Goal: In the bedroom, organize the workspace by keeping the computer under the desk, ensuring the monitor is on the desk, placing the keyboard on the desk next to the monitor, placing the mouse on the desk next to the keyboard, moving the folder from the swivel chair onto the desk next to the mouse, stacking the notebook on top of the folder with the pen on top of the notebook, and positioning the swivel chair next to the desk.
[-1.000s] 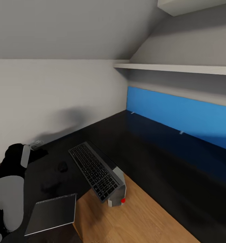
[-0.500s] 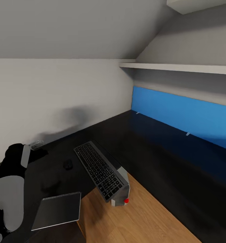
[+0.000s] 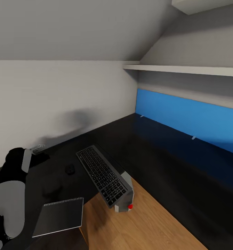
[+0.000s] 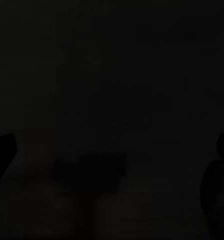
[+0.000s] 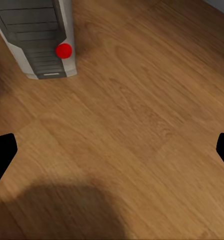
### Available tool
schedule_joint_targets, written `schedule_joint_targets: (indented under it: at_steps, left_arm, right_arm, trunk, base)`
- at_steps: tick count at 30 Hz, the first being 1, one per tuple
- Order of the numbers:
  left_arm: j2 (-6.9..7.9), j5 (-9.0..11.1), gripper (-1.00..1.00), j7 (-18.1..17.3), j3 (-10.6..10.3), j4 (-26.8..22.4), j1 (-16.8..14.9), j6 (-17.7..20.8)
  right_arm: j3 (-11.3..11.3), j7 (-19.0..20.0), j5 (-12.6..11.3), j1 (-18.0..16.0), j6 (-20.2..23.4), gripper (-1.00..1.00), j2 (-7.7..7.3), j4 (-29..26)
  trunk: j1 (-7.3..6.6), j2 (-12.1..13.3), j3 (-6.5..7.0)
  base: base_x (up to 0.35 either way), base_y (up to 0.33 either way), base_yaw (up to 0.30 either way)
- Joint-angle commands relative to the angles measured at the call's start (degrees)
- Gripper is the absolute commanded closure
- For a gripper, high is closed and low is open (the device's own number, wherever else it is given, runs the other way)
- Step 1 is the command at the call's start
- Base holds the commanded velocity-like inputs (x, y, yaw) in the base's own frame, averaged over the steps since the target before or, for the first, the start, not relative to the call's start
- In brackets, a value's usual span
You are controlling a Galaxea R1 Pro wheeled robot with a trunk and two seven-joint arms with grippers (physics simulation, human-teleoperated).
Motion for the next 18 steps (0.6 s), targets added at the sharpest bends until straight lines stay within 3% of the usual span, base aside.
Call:
schedule_joint_targets:
  at_steps: [1,18]
  left_arm:
    - [0.0,0.5,-1.0,0.4,0.0,0.0,0.0,0.2]
    - [-0.04,0.5,-1.0,0.4,0.0,0.1,0.0,0.1]
  right_arm:
    - [0.4,-0.3,-0.2,-0.1,-0.2,-1.0,0.05,0.1]
    - [0.4,-0.5,-0.2,-0.1,-0.4,-1.0,0.1,0.1]
  trunk:
    - [0.0,0.0,-0.05]
    - [0.0,0.0,-0.05]
  base:
    - [0.0,0.0,-0.029]
    - [0.0,0.0,-0.057]
